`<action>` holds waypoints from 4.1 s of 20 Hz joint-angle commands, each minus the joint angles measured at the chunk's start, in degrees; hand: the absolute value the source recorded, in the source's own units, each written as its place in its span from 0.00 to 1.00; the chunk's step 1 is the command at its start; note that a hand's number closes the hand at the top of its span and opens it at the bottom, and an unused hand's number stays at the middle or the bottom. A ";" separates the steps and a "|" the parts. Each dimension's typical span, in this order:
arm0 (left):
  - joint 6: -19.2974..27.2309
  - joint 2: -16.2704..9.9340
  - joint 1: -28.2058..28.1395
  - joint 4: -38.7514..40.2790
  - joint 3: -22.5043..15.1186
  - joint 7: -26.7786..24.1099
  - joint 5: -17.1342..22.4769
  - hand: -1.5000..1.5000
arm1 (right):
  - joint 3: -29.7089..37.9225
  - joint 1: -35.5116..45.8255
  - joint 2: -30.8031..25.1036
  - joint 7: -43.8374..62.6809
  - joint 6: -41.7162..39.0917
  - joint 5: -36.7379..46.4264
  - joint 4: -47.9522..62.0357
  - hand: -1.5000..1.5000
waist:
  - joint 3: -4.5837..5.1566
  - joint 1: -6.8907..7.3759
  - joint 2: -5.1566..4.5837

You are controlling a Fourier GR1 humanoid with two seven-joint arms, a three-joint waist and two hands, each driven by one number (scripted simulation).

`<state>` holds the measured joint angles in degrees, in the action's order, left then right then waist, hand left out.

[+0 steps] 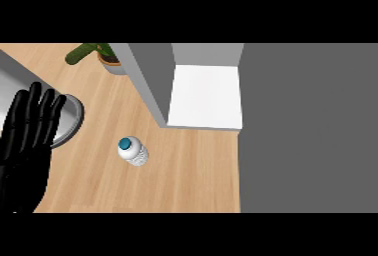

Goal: Pick up the bottled water, place it into the cabinet and close the cabinet

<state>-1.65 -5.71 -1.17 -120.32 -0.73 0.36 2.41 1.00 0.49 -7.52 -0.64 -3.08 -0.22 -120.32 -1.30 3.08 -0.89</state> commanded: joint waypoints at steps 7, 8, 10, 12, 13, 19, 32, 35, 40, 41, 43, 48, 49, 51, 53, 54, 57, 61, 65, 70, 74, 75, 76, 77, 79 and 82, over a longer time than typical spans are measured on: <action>-7.43 3.01 -5.25 5.38 -9.46 8.36 12.85 0.00 | -4.99 -7.32 6.10 4.84 -2.55 -10.45 0.86 0.00 | 1.14 -4.33 -0.51; -7.49 2.95 -5.90 5.55 -9.55 10.47 14.51 0.00 | -5.94 -8.83 6.75 6.71 -2.74 -12.21 -0.55 0.00 | 1.21 -4.56 0.22; -8.60 1.71 -8.40 3.89 -8.30 13.50 19.10 0.00 | -5.45 -12.05 6.20 8.19 -3.60 -14.92 -1.91 0.00 | 1.27 -3.81 0.92; -7.68 1.73 -10.31 0.31 -9.80 16.16 19.66 0.00 | -4.30 -16.22 4.77 9.77 -5.64 -19.40 -5.73 0.00 | 1.24 -3.74 1.20; -7.64 2.10 -11.07 0.50 -11.31 16.49 19.24 0.00 | -3.99 -15.52 4.50 12.78 -4.62 -20.49 -7.63 0.00 | 1.28 -3.53 1.12; -13.36 -3.91 -15.64 -2.95 -2.33 17.08 28.06 0.00 | -6.50 -29.20 6.24 4.40 -9.80 -20.10 -10.29 0.00 | 1.29 -3.50 1.07; -24.23 -3.23 -23.53 0.89 3.08 8.29 27.03 0.00 | -6.07 -29.84 6.10 4.71 -10.69 -18.10 -11.38 0.00 | 1.32 -3.01 1.00; -21.25 -3.59 -19.37 -1.25 3.94 13.19 30.02 0.00 | -4.60 -32.21 5.50 -0.02 -15.03 -19.19 -8.18 0.00 | 1.29 -3.30 0.98; -22.85 -1.30 -18.66 5.07 5.09 9.14 26.96 0.00 | -4.41 -32.31 5.63 1.45 -14.72 -19.67 -9.79 0.00 | 1.30 -3.30 0.98; -26.12 -2.95 -19.25 7.73 8.15 6.77 28.64 0.00 | -5.36 -29.64 7.44 0.58 -12.84 -18.06 -7.67 0.00 | 1.31 -3.15 0.96; -22.46 -2.02 -20.02 3.95 7.33 10.07 27.14 0.00 | -4.00 -30.28 5.84 3.59 -13.36 -20.61 -9.90 0.00 | 1.29 -3.11 0.96; -27.62 -3.74 -11.19 19.34 11.47 2.08 23.55 0.00 | -5.07 -30.82 6.60 0.60 -15.05 -18.36 -7.85 0.00 | 1.32 -3.35 0.90; -27.04 -3.68 -10.69 20.11 11.34 2.24 22.21 0.00 | -4.48 -33.67 6.80 -1.76 -16.41 -18.95 -8.10 0.00 | 1.31 -3.48 0.93; -26.89 -2.83 -9.59 21.00 10.36 0.99 19.87 0.00 | -7.73 -37.75 7.39 -4.64 -18.44 -15.16 -8.92 0.00 | 1.31 -3.63 0.97; -28.78 -3.37 -8.70 24.90 11.74 -3.12 17.67 0.00 | -5.78 -33.01 6.71 -2.81 -17.07 -16.05 -6.86 0.00 | 1.31 -3.36 0.92; -27.21 -1.99 -8.23 25.92 10.49 -5.79 12.83 0.00 | -10.72 -35.44 7.49 -5.08 -15.75 -12.78 -6.14 0.00 | 1.32 -3.51 0.93; -30.06 -5.75 -3.49 34.48 13.70 -6.75 14.59 0.00 | -8.58 -35.63 7.49 -4.79 -17.13 -15.30 -7.03 0.00 | 1.33 -3.69 0.89; -29.90 -6.21 1.05 41.54 13.90 -6.70 14.21 0.00 | -8.82 -37.04 7.31 -3.34 -16.38 -16.35 -10.51 0.00 | 1.32 -3.65 0.90; -29.35 -5.44 4.15 52.52 12.92 -14.85 7.20 0.00 | -9.00 -39.18 6.44 -7.77 -18.73 -14.46 -8.28 0.00 | 1.34 -4.02 0.87; -29.26 -6.44 8.92 63.73 14.14 -18.44 5.77 0.00 | -10.55 -35.74 7.47 -2.94 -14.47 -13.13 -9.30 0.00 | 1.35 -3.66 0.79; -29.51 -5.74 12.33 68.87 14.30 -17.34 7.09 0.00 | -6.15 -34.16 5.35 -0.93 -15.42 -18.91 -10.66 0.00 | 1.33 -3.54 0.83; -30.58 -7.99 14.16 72.21 15.37 -17.51 7.04 0.00 | -11.21 -40.47 6.74 -5.70 -18.04 -14.43 -9.79 0.00 | 1.33 -3.88 0.88; -27.20 -3.69 12.19 73.11 13.41 -23.18 3.87 0.00 | -12.02 -40.60 7.13 -5.97 -17.75 -13.73 -10.52 0.00 | 1.35 -3.91 0.87; -29.79 -5.80 14.60 78.85 14.82 -24.33 4.62 0.00 | -11.53 -38.51 7.47 -8.43 -16.91 -12.08 -6.35 0.00 | 1.36 -4.03 0.78; -28.52 -4.28 14.24 77.20 13.51 -23.11 4.28 0.00 | -11.11 -44.37 6.21 -8.30 -18.80 -14.14 -11.44 0.00 | 1.33 -3.94 0.93; -33.70 -7.79 16.75 87.33 15.18 -28.93 4.13 0.00 | -7.10 -36.65 5.71 -5.44 -17.06 -17.20 -7.52 0.00 | 1.36 -3.76 0.74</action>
<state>-32.07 -11.40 13.71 -40.40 13.56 -24.67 6.76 -9.12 -38.78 -0.97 -6.66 -20.33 -15.07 -129.65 0.06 -0.83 -0.08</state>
